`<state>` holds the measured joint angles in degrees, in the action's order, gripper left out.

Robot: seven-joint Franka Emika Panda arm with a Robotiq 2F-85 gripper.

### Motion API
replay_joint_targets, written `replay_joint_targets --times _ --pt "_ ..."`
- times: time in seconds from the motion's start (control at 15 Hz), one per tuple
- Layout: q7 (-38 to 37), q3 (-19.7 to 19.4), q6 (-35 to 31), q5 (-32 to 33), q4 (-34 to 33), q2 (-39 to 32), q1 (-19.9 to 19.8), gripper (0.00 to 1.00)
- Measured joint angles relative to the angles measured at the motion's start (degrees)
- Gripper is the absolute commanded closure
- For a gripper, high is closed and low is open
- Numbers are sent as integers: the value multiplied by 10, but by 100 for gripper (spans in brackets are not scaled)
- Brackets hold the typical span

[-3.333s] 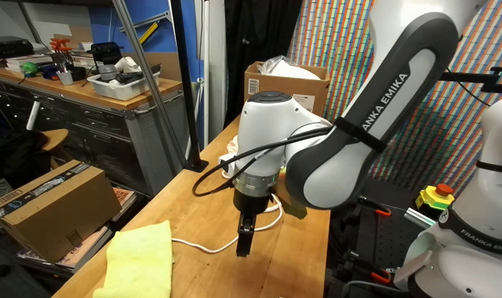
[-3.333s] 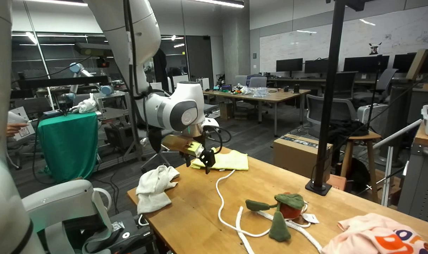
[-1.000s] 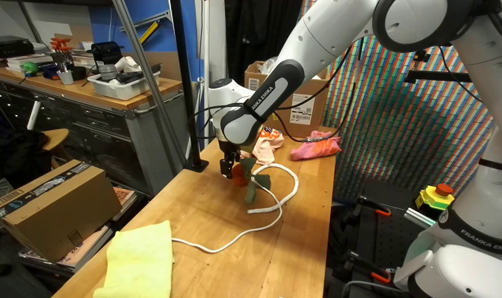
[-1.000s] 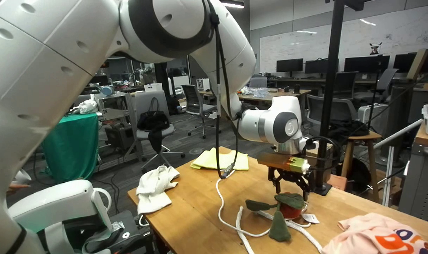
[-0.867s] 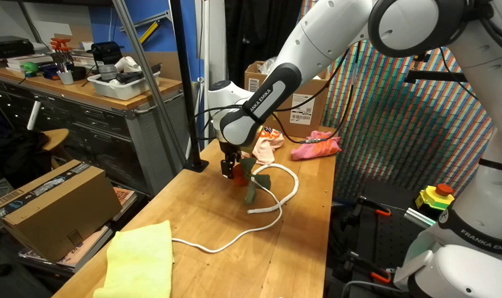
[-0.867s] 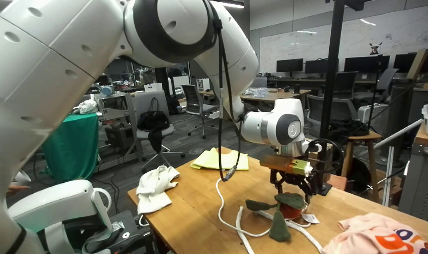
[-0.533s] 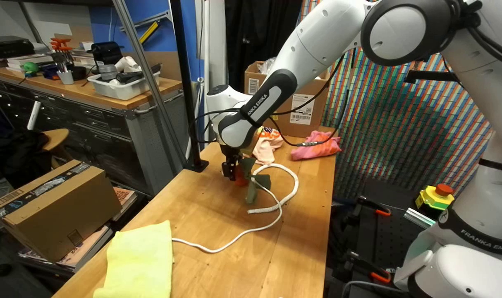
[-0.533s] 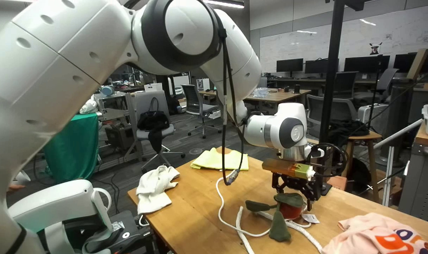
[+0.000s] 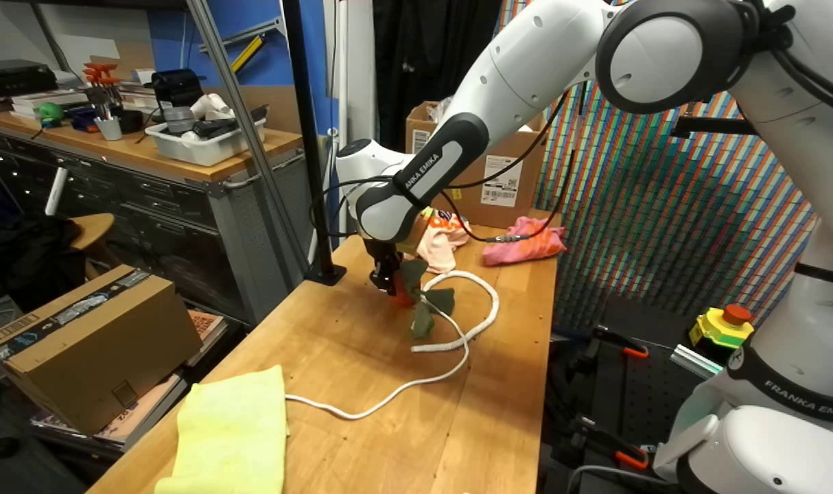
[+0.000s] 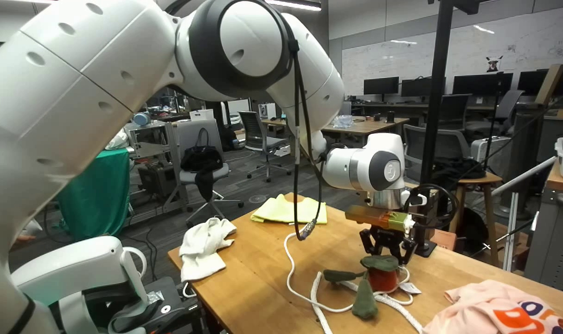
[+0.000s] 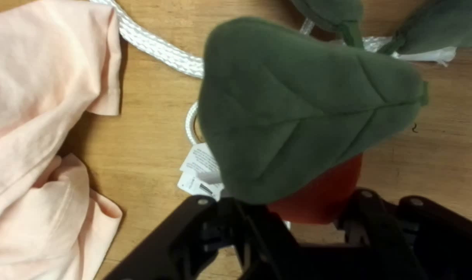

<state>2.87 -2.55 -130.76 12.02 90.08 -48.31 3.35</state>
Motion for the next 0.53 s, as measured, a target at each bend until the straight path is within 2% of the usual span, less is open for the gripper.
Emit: replay_joint_targets --times 0.2,0.27,0.33,0.53 --pt "0 0 12 0 -5 0 4 95" --pt "0 1 15 0 -6 0 5 90" --pt "0 2 18 0 -7 0 5 93" --pt "0 7 22 0 -9 0 9 91"
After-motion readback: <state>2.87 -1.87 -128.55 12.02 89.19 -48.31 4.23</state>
